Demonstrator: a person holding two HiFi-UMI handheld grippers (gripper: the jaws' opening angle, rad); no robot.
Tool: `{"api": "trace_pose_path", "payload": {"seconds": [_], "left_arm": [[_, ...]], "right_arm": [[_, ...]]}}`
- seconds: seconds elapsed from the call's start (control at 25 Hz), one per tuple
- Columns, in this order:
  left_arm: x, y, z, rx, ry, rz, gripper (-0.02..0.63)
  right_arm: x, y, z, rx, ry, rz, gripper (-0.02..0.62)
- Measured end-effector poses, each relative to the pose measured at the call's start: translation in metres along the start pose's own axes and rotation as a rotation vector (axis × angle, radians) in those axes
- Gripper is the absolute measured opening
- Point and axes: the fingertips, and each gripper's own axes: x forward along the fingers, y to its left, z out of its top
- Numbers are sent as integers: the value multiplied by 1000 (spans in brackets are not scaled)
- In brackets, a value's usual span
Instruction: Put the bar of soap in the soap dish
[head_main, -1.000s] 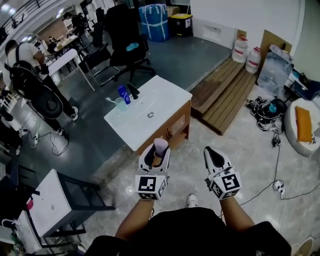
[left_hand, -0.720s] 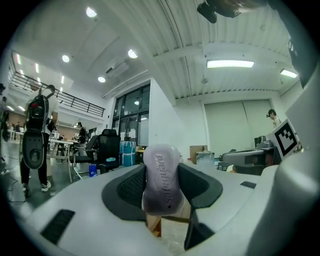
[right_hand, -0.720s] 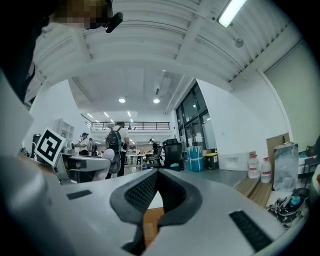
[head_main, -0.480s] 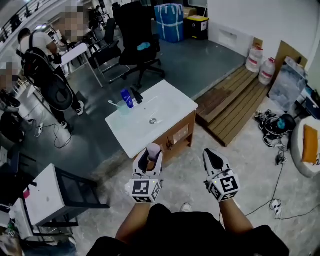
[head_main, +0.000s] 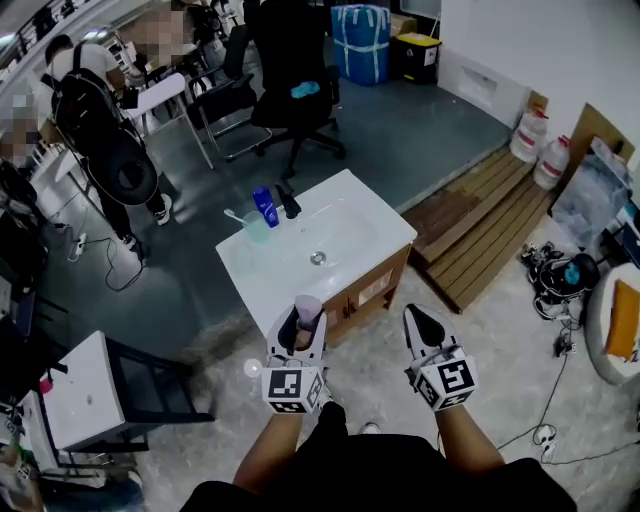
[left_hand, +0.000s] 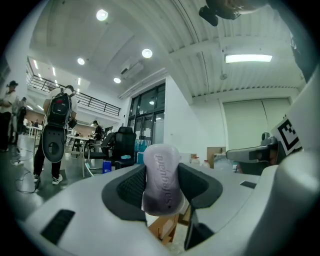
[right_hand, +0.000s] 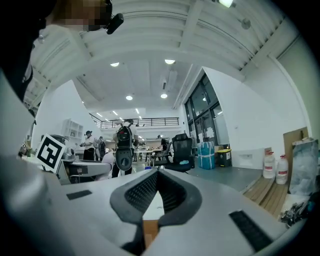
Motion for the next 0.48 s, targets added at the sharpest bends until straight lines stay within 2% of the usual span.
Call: {"api": "trace_pose_path", "payload": {"seconds": [0.2, 0.48], "left_arm": [[30, 37, 4, 37, 25, 0, 215], [54, 103, -2, -18, 42, 44, 215]], "right_arm": [[63, 17, 12, -13, -6, 63, 17], [138, 38, 18, -90, 0, 95, 17]]}}
